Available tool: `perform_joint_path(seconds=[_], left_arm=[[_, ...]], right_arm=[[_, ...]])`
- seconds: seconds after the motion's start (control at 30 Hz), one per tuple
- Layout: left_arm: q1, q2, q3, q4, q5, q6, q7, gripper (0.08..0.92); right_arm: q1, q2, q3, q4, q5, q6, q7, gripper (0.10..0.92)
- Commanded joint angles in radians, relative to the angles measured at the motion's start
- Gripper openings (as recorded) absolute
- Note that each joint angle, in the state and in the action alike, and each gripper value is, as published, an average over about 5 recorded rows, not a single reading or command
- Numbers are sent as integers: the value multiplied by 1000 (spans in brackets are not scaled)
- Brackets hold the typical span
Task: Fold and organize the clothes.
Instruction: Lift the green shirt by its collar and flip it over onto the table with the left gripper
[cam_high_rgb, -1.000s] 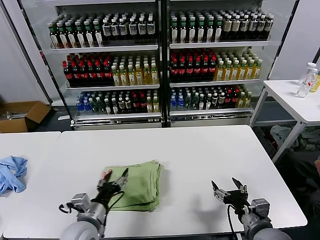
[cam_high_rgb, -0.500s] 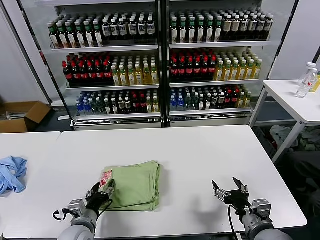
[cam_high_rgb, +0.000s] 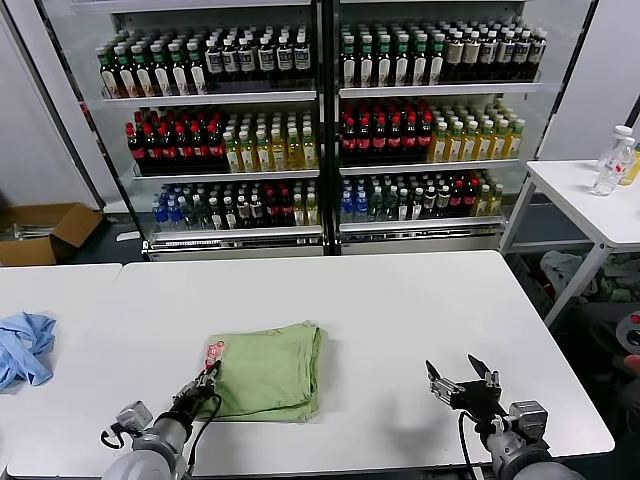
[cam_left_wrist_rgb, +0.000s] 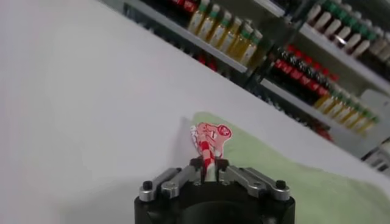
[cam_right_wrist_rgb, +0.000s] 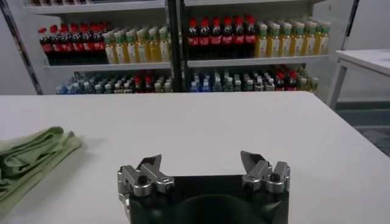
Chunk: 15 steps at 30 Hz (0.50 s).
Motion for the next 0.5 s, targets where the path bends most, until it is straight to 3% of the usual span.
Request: perform_joint_path(seconds=[0.03,0.3,0.4,0.5], left_arm=[[2,24,-260,-27,-388,36,3,135],[36,253,-611,-179,-235,81,15,114],[36,318,-617,-268,-166,95,19,114],[46,296,-467,-397,-7,86,18,114]], right_arm=[[-2,-6,6,4,12,1,1,823],[33,-4,-14,-12,24,6,1,823],[45,3,-24,-11,23,6,1,823],[47,8,-28,1,22,6,0,823]])
